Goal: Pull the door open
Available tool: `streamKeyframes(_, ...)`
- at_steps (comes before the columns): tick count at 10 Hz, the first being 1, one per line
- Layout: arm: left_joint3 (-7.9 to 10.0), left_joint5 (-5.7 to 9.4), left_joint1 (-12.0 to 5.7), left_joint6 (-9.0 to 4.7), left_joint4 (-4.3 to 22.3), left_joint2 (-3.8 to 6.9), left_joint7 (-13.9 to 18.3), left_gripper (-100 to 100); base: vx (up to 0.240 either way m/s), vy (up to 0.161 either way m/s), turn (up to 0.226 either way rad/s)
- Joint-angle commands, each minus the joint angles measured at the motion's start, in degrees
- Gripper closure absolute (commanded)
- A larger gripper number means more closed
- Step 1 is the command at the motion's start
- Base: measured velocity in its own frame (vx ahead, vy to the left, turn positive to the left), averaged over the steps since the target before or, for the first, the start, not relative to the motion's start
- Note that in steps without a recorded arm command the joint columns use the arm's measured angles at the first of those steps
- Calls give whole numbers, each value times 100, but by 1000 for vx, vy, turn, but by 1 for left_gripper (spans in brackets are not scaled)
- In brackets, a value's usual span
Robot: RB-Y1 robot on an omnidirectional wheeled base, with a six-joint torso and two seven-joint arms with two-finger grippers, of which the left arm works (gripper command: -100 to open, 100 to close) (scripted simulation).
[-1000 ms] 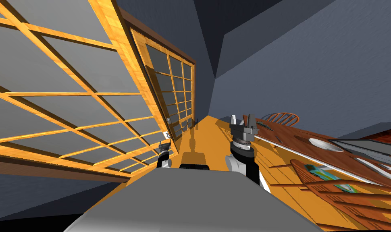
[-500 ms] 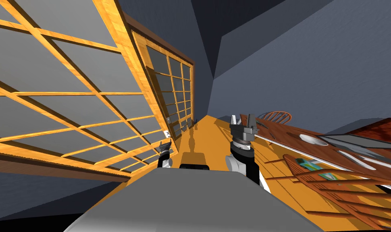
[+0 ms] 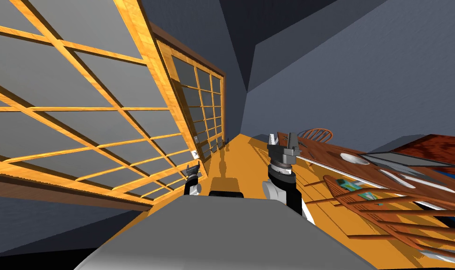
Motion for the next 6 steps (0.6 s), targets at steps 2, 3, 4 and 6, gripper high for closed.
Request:
streamKeyframes(2, -3, 14, 80, -32, 66, 199, 236, -100, 141, 7, -43)
streamKeyframes(3, -4, 23, 130, -52, 107, 324, 384, -100, 202, -34, -55)
streamKeyframes(4, -5, 28, 157, -63, 129, 392, 465, -100, 173, -25, -27)
streamKeyframes(6, -8, 43, 243, -97, 199, 605, 717, -100, 149, -5, -45)
